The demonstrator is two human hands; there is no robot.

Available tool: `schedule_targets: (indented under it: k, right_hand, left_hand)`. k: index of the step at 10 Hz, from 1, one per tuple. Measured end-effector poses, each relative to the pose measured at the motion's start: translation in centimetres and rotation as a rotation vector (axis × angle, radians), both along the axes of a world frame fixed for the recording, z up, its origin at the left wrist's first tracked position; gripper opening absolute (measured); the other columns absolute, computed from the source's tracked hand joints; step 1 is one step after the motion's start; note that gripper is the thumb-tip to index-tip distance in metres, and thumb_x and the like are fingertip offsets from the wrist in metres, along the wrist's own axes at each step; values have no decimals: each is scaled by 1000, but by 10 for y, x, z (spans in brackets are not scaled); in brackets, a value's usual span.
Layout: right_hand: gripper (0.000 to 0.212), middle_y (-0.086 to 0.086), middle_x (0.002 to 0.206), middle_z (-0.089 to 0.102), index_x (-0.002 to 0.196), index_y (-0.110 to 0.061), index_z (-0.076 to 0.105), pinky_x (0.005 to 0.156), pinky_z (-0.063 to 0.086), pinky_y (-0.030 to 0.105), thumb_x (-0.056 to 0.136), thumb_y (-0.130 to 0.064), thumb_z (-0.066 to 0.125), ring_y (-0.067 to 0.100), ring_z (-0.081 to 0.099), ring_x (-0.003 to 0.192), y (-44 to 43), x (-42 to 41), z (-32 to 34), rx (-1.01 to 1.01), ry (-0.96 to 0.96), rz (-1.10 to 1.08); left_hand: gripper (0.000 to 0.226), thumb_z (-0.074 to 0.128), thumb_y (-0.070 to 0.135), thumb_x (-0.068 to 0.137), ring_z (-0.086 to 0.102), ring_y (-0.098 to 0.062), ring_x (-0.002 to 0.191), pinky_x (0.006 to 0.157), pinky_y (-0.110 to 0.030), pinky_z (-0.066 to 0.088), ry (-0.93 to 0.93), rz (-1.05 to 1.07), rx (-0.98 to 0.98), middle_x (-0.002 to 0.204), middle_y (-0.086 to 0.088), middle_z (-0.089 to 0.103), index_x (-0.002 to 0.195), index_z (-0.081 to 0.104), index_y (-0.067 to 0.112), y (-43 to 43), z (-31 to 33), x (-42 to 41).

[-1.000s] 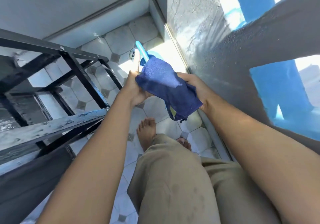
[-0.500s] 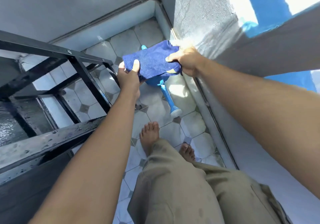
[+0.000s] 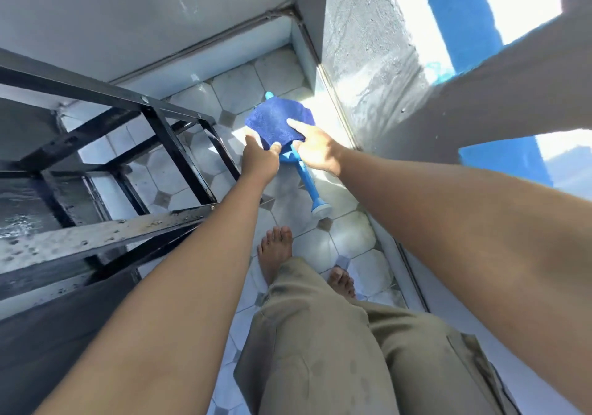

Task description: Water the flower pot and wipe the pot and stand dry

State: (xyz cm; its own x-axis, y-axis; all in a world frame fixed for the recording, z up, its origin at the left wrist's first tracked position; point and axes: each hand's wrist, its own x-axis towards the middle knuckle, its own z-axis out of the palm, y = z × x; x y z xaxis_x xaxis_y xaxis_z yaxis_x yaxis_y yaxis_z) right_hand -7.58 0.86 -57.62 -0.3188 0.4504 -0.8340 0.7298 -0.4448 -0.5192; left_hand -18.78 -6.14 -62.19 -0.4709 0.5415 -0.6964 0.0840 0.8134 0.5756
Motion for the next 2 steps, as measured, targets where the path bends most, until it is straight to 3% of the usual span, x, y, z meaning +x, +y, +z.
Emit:
schedule_targets:
  k: [1, 2]
  right_hand:
    - [53, 18, 157, 37, 155, -7, 31, 110, 33, 28, 103, -6, 41, 32, 39, 142, -5, 10, 42, 196, 3, 153]
    - [49, 19, 155, 39, 149, 0, 37, 115, 30, 26, 103, -12, 46, 34, 35, 145, -1, 27, 115, 200, -27, 210]
  left_hand:
    - [58, 51, 30, 96, 50, -32, 129, 103, -34, 38, 77, -19, 1, 143, -11, 53, 148, 36, 10, -2, 56, 5]
    - [60, 54, 25, 95, 47, -30, 134, 108, -32, 36, 135, -55, 126, 147, -14, 50, 150, 38, 7, -7, 136, 8]
